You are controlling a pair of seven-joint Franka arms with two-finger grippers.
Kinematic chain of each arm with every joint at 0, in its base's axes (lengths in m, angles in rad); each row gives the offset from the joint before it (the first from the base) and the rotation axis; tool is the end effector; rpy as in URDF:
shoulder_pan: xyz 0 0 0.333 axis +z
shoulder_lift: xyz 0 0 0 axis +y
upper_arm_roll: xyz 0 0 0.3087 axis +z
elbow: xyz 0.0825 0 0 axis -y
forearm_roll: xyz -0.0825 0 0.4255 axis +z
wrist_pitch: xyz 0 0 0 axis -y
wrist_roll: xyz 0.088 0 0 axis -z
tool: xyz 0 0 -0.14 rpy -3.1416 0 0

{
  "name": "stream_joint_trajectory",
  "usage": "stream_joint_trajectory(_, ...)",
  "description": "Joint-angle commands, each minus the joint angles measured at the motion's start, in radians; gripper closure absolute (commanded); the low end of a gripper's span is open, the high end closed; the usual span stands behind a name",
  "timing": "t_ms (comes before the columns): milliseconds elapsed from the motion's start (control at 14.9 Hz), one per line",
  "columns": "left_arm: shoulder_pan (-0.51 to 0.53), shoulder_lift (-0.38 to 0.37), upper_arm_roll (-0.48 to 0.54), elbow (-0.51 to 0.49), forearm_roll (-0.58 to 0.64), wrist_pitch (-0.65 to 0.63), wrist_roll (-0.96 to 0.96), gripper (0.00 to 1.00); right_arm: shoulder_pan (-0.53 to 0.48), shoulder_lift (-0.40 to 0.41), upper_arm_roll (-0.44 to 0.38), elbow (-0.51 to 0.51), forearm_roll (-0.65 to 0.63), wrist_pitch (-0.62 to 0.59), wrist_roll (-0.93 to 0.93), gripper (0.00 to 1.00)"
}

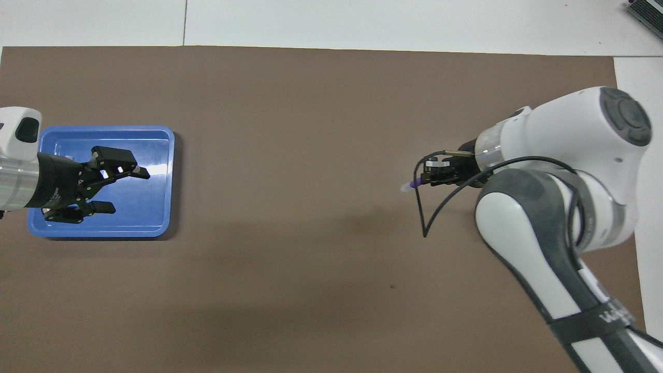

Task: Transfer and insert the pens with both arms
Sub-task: 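Insert the purple pen into the white cup with the right gripper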

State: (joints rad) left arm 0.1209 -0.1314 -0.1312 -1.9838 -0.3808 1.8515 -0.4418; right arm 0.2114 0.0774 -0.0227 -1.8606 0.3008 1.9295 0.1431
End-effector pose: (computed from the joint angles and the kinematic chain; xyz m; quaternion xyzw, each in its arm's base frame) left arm 0.5628 -0.0486 0.4770 0.9492 0.2625 -0.0393 0.1689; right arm 0.6047 0.1459 0.4221 -0.9898 0.0306 0.0271 0.1366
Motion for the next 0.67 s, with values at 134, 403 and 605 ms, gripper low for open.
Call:
stream_joint_trajectory(134, 0.106, -0.022, -0.007, -0.036, 0.115, 0.003, 0.312, 0.0, -0.145, -0.062, 0.017, -0.038, -0.283, -0.153, -0.307, 0.92)
stream_joint_trajectory(403, 0.158, 0.033, -0.007, -0.036, 0.213, 0.049, 0.514, 0.0, -0.199, -0.073, 0.017, -0.057, -0.353, -0.198, -0.422, 0.91)
stream_joint_trajectory(605, 0.189, 0.079, -0.007, -0.036, 0.253, 0.113, 0.581, 0.0, -0.207, -0.088, 0.017, -0.126, -0.376, -0.114, -0.45, 0.92)
